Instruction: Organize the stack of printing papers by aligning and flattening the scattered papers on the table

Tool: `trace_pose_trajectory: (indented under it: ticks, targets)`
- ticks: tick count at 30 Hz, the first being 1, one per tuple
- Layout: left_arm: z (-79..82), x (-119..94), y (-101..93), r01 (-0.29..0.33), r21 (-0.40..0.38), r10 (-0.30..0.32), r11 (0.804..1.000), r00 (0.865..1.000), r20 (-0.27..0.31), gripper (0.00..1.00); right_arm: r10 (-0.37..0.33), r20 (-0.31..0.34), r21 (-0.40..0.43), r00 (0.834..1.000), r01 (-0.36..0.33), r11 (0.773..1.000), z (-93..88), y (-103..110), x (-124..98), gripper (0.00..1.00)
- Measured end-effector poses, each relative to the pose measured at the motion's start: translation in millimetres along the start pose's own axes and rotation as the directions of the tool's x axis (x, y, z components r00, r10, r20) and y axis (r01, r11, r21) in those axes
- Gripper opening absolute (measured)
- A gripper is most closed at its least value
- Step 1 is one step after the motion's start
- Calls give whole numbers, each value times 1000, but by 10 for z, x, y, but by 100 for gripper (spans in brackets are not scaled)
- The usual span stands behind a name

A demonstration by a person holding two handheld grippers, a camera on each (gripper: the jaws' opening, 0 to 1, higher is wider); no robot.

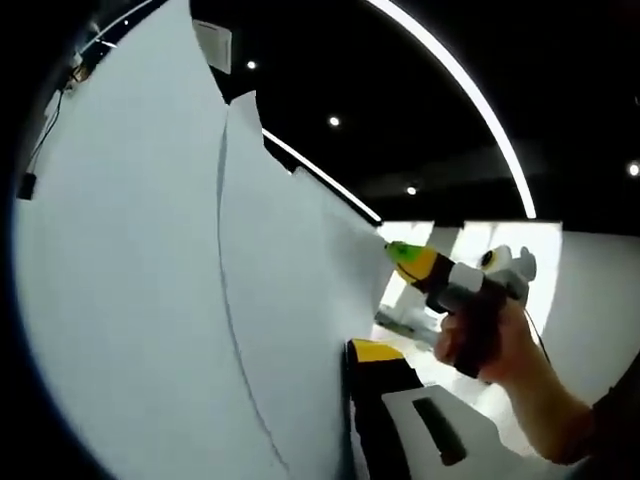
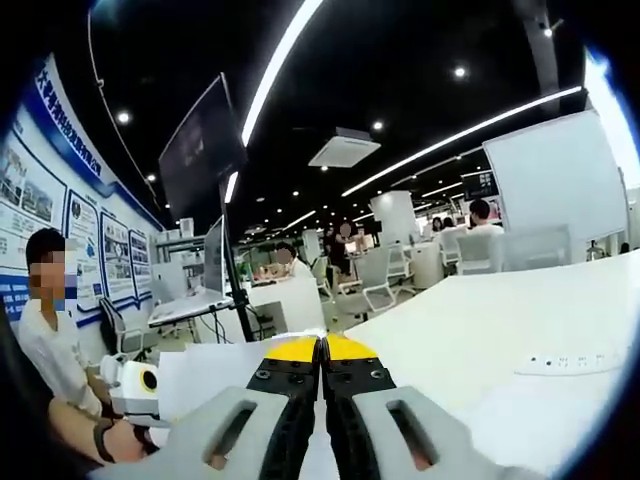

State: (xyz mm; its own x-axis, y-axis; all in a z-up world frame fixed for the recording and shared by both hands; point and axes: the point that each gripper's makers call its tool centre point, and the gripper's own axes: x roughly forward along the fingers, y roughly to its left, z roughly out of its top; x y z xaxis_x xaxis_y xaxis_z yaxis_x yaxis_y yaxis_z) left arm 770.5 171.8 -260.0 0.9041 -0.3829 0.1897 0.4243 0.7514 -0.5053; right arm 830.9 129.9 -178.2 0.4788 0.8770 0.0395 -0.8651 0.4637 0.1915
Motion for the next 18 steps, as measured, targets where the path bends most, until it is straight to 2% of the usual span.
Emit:
trace_pose_trajectory:
  ticks: [10, 18]
  targets:
    - [9, -8, 20, -8, 4, 8, 1000, 1000, 2, 6, -1, -2, -7, 1000, 1, 1000, 8, -1, -1, 0]
    - [2, -3, 22, -6, 0, 6, 1000, 1000, -2, 6, -18, 13, -2, 1000, 18, 1000, 64, -18, -37, 10]
